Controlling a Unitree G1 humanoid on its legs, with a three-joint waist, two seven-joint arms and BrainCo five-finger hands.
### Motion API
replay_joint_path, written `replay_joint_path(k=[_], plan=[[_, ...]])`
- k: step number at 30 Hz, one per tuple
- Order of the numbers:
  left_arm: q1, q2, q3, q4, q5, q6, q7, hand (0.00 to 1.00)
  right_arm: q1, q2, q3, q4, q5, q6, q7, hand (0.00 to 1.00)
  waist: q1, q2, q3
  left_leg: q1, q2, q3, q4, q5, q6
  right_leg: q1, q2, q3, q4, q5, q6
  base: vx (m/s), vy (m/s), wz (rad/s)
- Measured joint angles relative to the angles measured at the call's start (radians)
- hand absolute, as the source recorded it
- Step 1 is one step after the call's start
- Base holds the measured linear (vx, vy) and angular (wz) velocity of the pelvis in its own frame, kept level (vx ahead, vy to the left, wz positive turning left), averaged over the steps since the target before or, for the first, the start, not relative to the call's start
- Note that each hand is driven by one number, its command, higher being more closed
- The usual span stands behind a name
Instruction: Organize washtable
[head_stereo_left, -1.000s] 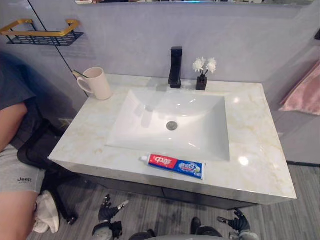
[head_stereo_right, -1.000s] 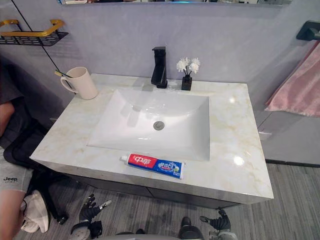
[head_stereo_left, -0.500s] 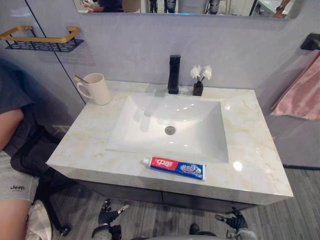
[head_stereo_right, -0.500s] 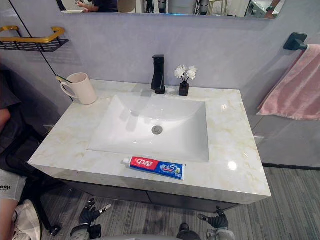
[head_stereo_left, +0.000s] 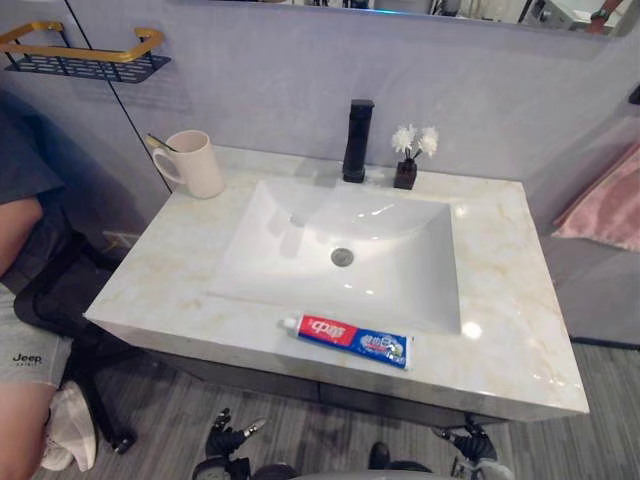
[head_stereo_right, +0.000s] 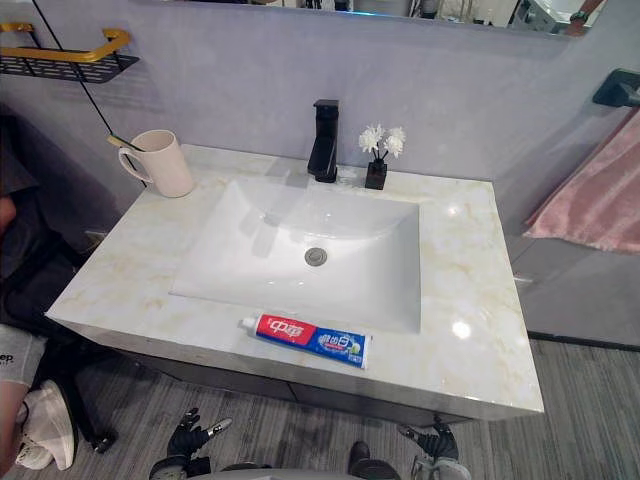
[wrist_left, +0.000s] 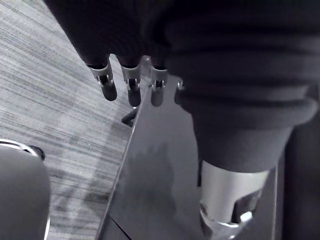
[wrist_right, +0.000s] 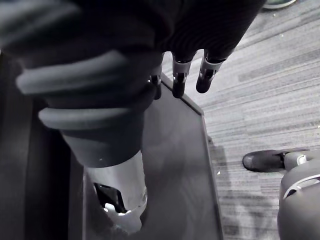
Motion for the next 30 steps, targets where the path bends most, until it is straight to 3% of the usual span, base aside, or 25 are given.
replay_joint_path(k=[1,2,5,7,8,10,12,14,16,19,28,30], plan=[[-0.006,-0.003,-0.002,-0.001,0.0,0.0,-0.001,0.0,0.002,-0.008,0.0,0.0,0.002,0.0,0.0,0.0,0.001,0.003,0.01,-0.047,0.012,-0.012,0.099,0.02,-0.016,0.021,-0.003,0.006,0.003,-0.003,-0.004,0.19,-0.045,-0.21],[-0.013,-0.01,-0.005,0.0,-0.002,0.0,-0.001,0.0,0.004,-0.015,0.0,0.002,0.002,0.002,-0.003,0.0,0.006,0.005,0.012,-0.069,0.013,-0.025,0.113,-0.011,-0.017,0.022,-0.011,0.024,0.014,-0.01,-0.005,0.23,-0.01,-0.44],[-0.02,-0.013,-0.014,-0.001,-0.006,-0.001,0.0,0.0,0.0,-0.035,-0.028,0.002,0.002,0.003,-0.005,0.0,0.009,0.019,0.014,-0.093,-0.014,-0.108,-0.059,-0.017,-0.005,0.024,-0.036,0.056,0.018,-0.018,0.004,0.14,0.047,-0.44],[-0.015,-0.015,-0.023,0.004,-0.008,0.005,0.002,0.0,0.005,-0.045,-0.038,0.003,0.001,0.002,-0.007,0.0,0.007,0.037,0.013,-0.086,-0.023,-0.174,-0.168,0.015,0.002,0.02,-0.031,0.065,0.034,-0.036,0.027,0.11,0.145,-0.25],[-0.005,-0.022,-0.023,0.004,-0.027,0.005,0.004,0.0,0.01,-0.057,-0.042,0.01,0.001,0.003,-0.01,0.0,0.011,0.056,0.009,-0.08,-0.023,-0.194,-0.184,0.07,0.019,0.023,-0.024,0.076,0.052,-0.054,0.043,0.13,0.229,-0.23],[0.008,0.01,-0.015,0.003,-0.035,0.009,0.009,0.0,0.017,-0.047,-0.039,0.027,-0.002,0.008,-0.021,0.0,0.014,0.015,-0.005,-0.044,-0.059,-0.171,-0.223,0.074,0.037,0.021,-0.067,0.072,0.083,-0.073,0.07,0.14,0.203,-0.1],[0.02,0.041,-0.02,0.003,-0.036,0.009,0.005,0.0,0.027,-0.033,-0.04,0.042,-0.02,0.012,-0.021,0.0,0.013,-0.031,-0.019,0.006,-0.121,-0.161,-0.329,0.119,0.065,0.013,-0.128,0.034,0.098,-0.082,0.091,0.14,0.126,0.07],[0.024,0.049,-0.017,0.005,-0.039,0.01,0.006,0.0,0.031,-0.031,-0.047,0.047,-0.02,0.018,-0.022,0.0,0.012,-0.042,-0.028,0.028,-0.152,-0.161,-0.38,0.148,0.08,0.012,-0.155,-0.002,0.096,-0.075,0.106,0.1,0.062,0.05],[0.019,0.045,-0.017,0.005,-0.043,0.008,0.004,0.0,0.037,-0.031,-0.069,0.05,-0.02,0.019,-0.023,0.0,0.012,-0.046,-0.03,0.026,-0.177,-0.177,-0.389,0.157,0.092,0.02,-0.175,-0.035,0.095,-0.069,0.115,0.07,0.07,0.29],[0.017,0.043,-0.007,0.005,-0.044,0.0,0.005,0.0,0.038,-0.029,-0.078,0.069,-0.02,0.02,-0.021,0.0,0.014,-0.025,-0.033,0.029,-0.2,-0.206,-0.431,0.188,0.101,0.021,-0.186,-0.08,0.095,-0.067,0.12,0.02,0.037,0.3],[0.024,0.028,0.008,0.043,-0.06,-0.012,0.004,0.0,0.046,-0.03,-0.084,0.084,-0.02,0.02,-0.022,0.0,0.027,-0.005,-0.03,0.057,-0.196,-0.297,-0.562,0.301,0.09,0.038,-0.169,-0.173,0.1,-0.074,0.114,-0.09,-0.036,0.31],[0.025,0.023,0.064,0.043,-0.06,-0.012,0.004,0.0,0.045,-0.03,-0.088,0.086,-0.02,0.021,-0.022,0.0,0.04,-0.003,-0.029,0.064,-0.196,-0.308,-0.581,0.314,0.084,0.04,-0.169,-0.185,0.104,-0.082,0.108,-0.14,0.002,0.18]])
